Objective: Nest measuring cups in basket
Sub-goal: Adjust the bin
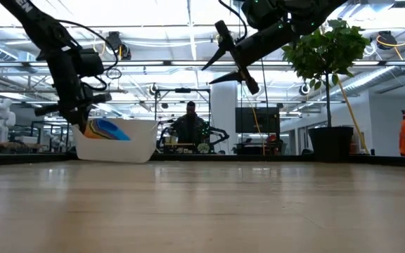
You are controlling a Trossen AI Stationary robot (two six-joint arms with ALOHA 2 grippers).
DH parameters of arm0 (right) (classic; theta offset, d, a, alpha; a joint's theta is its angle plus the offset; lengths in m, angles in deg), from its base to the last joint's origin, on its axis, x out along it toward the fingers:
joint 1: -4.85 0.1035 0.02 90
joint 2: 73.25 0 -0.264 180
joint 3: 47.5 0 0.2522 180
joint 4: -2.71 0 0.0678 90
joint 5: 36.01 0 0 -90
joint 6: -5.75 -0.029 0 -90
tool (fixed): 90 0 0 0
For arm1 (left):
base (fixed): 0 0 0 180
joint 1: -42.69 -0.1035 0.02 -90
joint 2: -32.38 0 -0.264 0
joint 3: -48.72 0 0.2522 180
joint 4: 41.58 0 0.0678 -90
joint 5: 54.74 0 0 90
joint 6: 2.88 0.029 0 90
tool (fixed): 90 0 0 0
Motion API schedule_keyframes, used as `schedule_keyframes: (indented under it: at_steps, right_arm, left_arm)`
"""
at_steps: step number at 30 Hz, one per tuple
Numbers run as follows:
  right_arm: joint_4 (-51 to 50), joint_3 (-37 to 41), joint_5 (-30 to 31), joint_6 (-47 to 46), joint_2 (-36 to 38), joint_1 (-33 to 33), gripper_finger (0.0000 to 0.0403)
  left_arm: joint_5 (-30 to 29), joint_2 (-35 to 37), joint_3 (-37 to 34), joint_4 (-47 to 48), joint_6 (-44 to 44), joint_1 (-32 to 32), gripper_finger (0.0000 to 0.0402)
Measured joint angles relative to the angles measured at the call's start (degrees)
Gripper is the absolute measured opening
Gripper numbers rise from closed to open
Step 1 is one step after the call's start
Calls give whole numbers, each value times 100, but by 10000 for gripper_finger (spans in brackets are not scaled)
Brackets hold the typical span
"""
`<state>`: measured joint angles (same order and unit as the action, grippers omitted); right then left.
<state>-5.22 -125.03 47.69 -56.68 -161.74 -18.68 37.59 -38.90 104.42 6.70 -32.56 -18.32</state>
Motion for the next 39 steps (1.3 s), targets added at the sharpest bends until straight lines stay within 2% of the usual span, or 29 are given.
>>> schedule_keyframes:
  at_steps: [8, 16, 20, 28, 33, 39]
  right_arm:
    - [0, 0, -6, 9, 0, 0, 165]
    - [0, -2, -140, 11, 0, 2, 165]
    - [0, -2, -144, 11, 0, 2, 165]
    - [2, -2, -228, -55, 0, 2, 165]
    - [295, -5, -264, -140, 0, 114, 165]
    - [181, -298, -117, -133, -130, 232, 165]
  left_arm:
    - [-142, 0, -114, -286, -65, 0, 5]
    - [-153, 4, -114, -317, -85, 2, 43]
    - [-181, 4, -113, -321, -83, 2, 82]
    - [-100, 4, -61, -258, 51, 2, 189]
    - [-83, 6, 467, 431, 328, -6, 218]
    - [-109, 7, 1501, 1347, 692, -4, 208]
